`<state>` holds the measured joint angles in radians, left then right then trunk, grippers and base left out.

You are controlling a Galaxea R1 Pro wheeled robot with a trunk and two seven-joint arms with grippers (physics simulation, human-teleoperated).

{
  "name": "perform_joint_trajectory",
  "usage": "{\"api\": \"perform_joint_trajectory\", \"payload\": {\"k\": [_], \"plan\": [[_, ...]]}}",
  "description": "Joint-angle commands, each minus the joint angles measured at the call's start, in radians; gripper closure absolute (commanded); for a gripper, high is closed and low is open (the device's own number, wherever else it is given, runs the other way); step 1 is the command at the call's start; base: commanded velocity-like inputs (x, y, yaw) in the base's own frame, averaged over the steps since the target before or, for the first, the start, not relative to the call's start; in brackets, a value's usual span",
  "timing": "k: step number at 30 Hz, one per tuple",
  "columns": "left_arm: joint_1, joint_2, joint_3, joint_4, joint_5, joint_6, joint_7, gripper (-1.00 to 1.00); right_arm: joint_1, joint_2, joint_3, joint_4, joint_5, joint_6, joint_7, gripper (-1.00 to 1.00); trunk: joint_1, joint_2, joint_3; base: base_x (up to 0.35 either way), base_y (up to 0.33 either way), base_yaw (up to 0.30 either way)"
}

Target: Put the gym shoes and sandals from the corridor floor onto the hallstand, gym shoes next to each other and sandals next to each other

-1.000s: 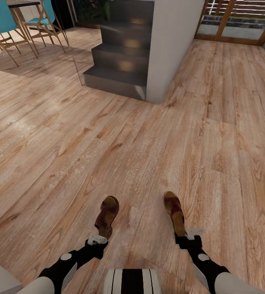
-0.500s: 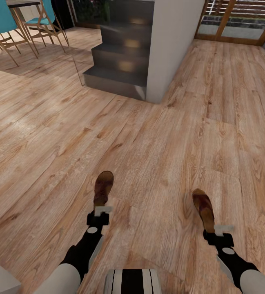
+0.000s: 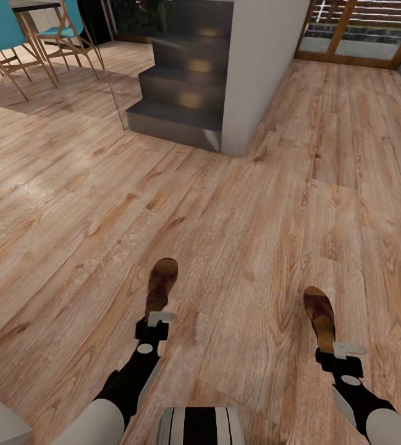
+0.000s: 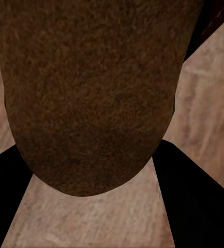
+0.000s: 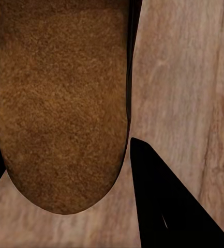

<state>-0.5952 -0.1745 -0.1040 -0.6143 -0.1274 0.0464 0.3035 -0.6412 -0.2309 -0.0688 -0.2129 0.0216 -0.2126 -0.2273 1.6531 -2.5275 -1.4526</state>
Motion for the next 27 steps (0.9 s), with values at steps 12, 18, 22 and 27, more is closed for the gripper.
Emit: {"api": "perform_joint_trajectory", "payload": {"k": [12, 18, 22, 27], "plan": [[0.000, 0.000, -0.008, -0.011, 0.077, 0.002, -0.083, 1.00, 0.000, 0.015, -0.002, -0.002, -0.002, -0.002, -0.004, 1.00, 0.000, 0.000, 0.000, 0.000, 0.000, 0.000], [0.000, 0.000, -0.019, -0.023, 0.126, 0.004, -0.084, 1.00, 0.000, 0.015, -0.002, -0.002, -0.002, -0.002, -0.004, 1.00, -0.002, 0.001, 0.015, 0.000, 0.000, 0.000], [0.000, 0.000, -0.021, -0.036, 0.129, 0.006, -0.085, 1.00, 0.000, 0.016, -0.002, -0.002, -0.002, -0.002, -0.004, 1.00, -0.004, 0.002, 0.031, 0.000, 0.000, 0.000], [0.000, 0.000, -0.024, -0.042, 0.130, 0.007, -0.086, 1.00, 0.000, 0.016, -0.002, -0.002, -0.002, -0.002, -0.004, 1.00, -0.006, 0.003, 0.050, 0.000, 0.000, 0.000]]}}
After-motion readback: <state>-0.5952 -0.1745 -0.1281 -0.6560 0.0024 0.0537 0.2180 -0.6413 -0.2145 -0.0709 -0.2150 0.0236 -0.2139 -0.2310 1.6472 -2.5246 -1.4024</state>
